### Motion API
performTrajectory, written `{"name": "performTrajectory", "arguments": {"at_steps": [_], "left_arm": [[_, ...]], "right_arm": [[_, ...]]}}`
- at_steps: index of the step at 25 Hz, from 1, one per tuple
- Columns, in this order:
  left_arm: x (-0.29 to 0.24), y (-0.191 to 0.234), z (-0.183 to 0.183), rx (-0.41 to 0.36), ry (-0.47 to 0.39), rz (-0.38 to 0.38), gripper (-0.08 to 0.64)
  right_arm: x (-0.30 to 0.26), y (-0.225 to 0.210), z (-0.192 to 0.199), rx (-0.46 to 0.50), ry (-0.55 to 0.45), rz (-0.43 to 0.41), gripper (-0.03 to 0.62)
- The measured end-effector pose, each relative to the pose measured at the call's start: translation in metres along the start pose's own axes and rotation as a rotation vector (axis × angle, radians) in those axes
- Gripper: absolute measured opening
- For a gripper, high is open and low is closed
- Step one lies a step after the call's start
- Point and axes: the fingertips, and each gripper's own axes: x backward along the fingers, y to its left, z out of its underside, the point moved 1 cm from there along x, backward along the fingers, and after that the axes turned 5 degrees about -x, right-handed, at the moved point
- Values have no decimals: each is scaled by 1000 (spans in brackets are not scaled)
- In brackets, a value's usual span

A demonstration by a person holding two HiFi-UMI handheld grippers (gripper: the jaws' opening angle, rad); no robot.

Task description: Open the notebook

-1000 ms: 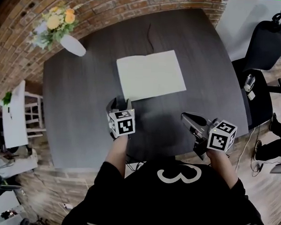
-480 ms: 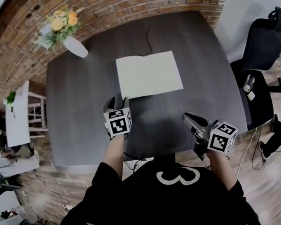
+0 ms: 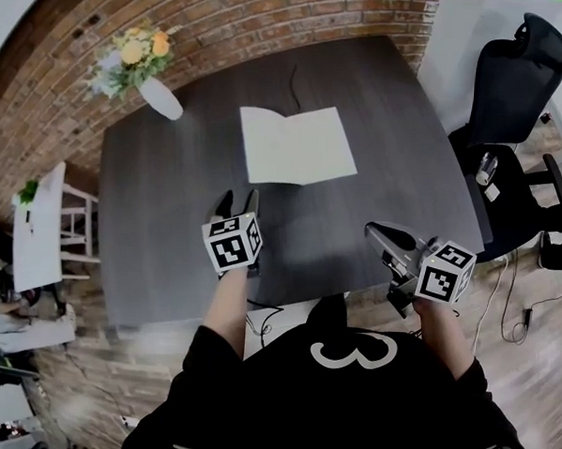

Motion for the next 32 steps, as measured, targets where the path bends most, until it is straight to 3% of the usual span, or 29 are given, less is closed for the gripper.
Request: {"name": "performTrajectory", "arguments": {"at_steps": [5, 13, 18, 32], "left_arm": [[44, -34, -13, 31, -58, 126, 212], [137, -127, -36, 51, -198, 533, 93], [187, -163, -47, 48, -278, 707, 11], [219, -179, -51, -6, -314, 738, 14]], "right_arm": [[10, 35, -5, 85, -13, -33, 2], [22, 90, -2, 212, -12, -98, 2], [29, 116, -2, 258, -32, -125, 2], [36, 145, -3, 330, -26, -161, 0]]}}
